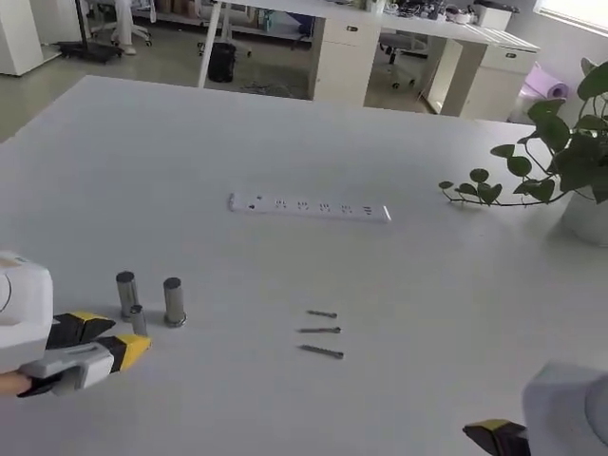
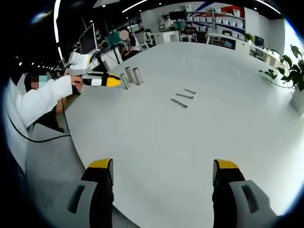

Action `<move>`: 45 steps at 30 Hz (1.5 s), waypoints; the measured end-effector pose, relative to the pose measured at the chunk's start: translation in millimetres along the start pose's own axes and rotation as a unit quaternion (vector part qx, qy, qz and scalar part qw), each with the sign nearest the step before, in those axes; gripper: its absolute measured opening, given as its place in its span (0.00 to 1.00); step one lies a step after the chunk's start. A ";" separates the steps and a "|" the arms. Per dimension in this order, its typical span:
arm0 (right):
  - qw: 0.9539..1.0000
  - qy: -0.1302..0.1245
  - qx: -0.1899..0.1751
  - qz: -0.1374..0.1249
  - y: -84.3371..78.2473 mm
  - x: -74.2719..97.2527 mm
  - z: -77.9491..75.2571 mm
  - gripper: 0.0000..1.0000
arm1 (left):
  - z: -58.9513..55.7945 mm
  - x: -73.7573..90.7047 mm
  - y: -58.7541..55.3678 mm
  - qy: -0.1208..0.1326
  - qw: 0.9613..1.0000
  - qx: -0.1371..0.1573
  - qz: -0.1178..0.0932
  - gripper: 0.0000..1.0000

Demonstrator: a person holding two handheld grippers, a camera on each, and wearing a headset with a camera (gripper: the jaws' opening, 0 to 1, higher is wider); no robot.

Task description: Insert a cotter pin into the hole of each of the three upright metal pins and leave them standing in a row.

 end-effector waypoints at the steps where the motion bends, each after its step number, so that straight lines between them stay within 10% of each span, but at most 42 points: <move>1: 1.000 -0.001 0.000 0.000 -0.4 0.4 -0.4 0.84 | 0.7 -2.0 0.4 -0.001 1.000 0.002 -0.001 0.26; 26: 1.000 0.001 0.024 0.015 -4.7 0.0 5.2 0.92 | 5.9 -21.8 0.7 -0.006 1.000 0.005 0.005 0.08; 35: 1.000 0.002 0.022 0.005 -5.2 3.0 6.6 0.92 | 6.1 -12.4 -0.3 0.007 0.999 -0.051 0.005 0.07; 45: 1.000 -0.004 0.022 -0.016 -7.8 10.9 7.8 0.92 | -20.2 8.2 29.2 -0.033 0.996 -0.061 -0.054 0.06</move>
Point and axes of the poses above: the centre of the closed fingertips' face, and the gripper's own axes: x roughly backward along the fingers, z roughly to its left, y roughly out of its top, the point moved 6 cm from there along x, roughly backward along the fingers, and after that the axes turned 14 degrees about -x, right-handed, at the moved point
